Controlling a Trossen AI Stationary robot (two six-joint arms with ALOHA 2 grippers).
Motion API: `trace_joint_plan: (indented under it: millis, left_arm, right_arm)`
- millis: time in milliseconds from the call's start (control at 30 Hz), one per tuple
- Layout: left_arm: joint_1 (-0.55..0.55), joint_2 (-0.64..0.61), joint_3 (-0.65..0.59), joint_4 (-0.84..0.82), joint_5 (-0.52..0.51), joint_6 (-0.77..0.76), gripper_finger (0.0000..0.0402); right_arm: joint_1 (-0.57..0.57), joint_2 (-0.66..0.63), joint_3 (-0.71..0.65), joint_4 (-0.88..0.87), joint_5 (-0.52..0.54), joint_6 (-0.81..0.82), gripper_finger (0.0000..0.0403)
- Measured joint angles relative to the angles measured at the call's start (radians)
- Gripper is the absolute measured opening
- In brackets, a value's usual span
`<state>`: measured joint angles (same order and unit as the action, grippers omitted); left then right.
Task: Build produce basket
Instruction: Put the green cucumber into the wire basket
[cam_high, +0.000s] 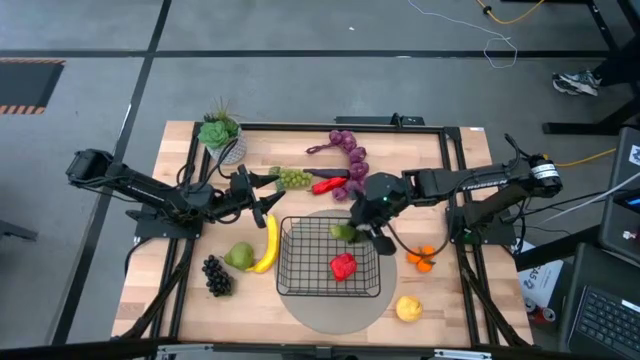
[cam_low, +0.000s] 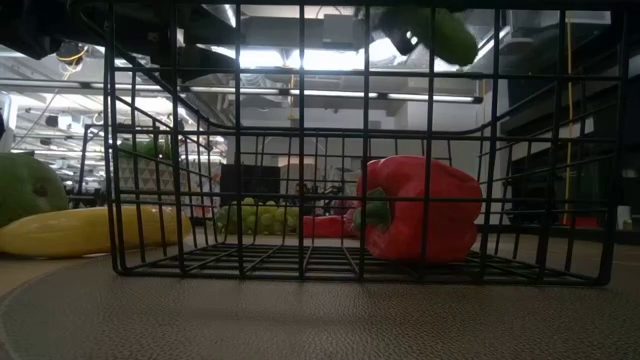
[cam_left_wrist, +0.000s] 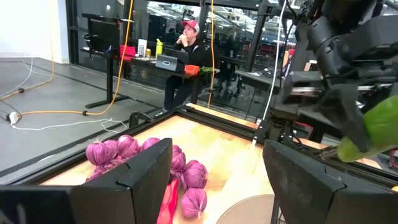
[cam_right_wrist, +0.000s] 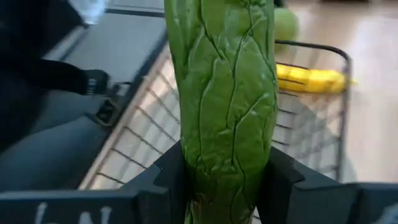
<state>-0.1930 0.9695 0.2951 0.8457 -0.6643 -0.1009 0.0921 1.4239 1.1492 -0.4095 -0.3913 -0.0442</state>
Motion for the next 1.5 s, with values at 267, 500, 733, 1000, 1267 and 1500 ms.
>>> trace_joint_plan:
  millis: [267,500,733,1000,1267,1500]
  left_arm:
    - [0.0,0.0,0.0,0.0,0.0,0.0,0.0247]
    - [0.0,0.0,0.0,0.0,0.0,0.0,0.0247]
    - [0.0,0.0,0.0,0.0,0.0,0.0,0.0247]
    - [0.0,0.0,0.0,0.0,0.0,0.0,0.0247]
    - [0.0,0.0,0.0,0.0,0.0,0.0,0.0247]
    - [0.0,0.0,0.0,0.0,0.0,0.0,0.0247]
  right_arm:
    - [-0.001,0.0,0.0,0.006,0.028,-0.013,0.0133]
    - [-0.001,0.0,0.0,0.017,0.029,0.012,0.0133]
    - [0.0,0.0,0.0,0.057,0.031,0.038,0.0133]
    - [0.033,0.0,0.0,0.057,-0.001,0.063,0.0136]
    - [0.056,0.0,0.0,0.118,0.022,0.04,0.019]
    - [0.056,0.0,0.0,0.129,0.11,0.039,0.0218]
